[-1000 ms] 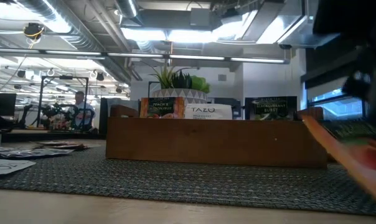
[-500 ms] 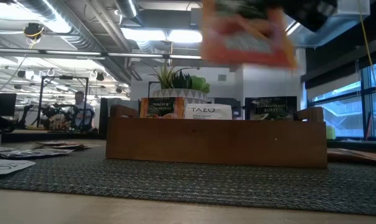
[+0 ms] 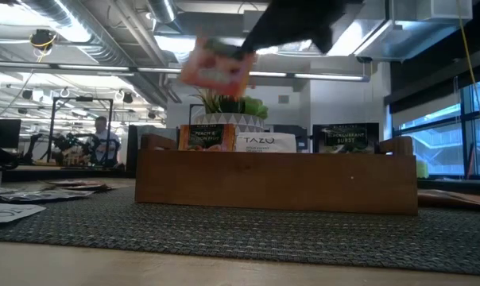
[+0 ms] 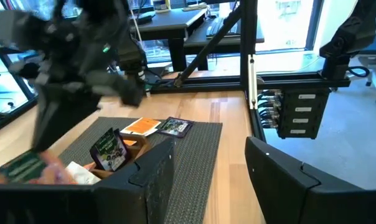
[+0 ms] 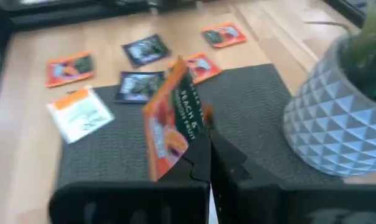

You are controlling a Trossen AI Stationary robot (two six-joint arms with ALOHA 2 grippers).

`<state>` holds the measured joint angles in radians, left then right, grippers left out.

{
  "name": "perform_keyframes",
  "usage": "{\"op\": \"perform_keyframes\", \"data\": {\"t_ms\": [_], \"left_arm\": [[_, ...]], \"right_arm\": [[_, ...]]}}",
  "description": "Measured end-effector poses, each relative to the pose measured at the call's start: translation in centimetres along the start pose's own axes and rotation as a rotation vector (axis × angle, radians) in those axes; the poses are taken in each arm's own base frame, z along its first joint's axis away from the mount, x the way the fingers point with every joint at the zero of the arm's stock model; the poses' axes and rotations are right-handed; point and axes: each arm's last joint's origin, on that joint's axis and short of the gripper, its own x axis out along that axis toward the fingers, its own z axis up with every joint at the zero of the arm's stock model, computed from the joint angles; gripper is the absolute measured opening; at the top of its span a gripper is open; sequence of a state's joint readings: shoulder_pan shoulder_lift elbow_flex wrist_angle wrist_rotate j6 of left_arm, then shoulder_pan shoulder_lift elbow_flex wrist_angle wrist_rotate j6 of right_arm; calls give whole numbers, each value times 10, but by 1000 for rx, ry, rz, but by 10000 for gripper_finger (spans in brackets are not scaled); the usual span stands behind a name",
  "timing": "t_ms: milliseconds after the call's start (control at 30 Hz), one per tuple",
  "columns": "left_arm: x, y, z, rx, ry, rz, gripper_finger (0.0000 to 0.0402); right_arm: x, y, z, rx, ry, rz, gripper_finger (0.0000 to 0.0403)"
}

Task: Pick & Place Tea
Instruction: Put the orange tea bag into the left section of the wooden organizer

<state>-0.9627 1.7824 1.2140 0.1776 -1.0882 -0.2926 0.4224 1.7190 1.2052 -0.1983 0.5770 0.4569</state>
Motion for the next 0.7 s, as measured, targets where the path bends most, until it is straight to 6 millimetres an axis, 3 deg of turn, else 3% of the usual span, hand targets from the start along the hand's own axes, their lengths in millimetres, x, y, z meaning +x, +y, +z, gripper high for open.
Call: {"op": "perform_keyframes", "data": {"t_ms": [300,700], "left_arm": [[0,0,0,1,3,-7,189],[0,0,0,1,3,-7,191]], "right_arm": [[35,-5,-12,-13,30,-30,0],[42,-2,-18,-16,33,-35,0]]}}
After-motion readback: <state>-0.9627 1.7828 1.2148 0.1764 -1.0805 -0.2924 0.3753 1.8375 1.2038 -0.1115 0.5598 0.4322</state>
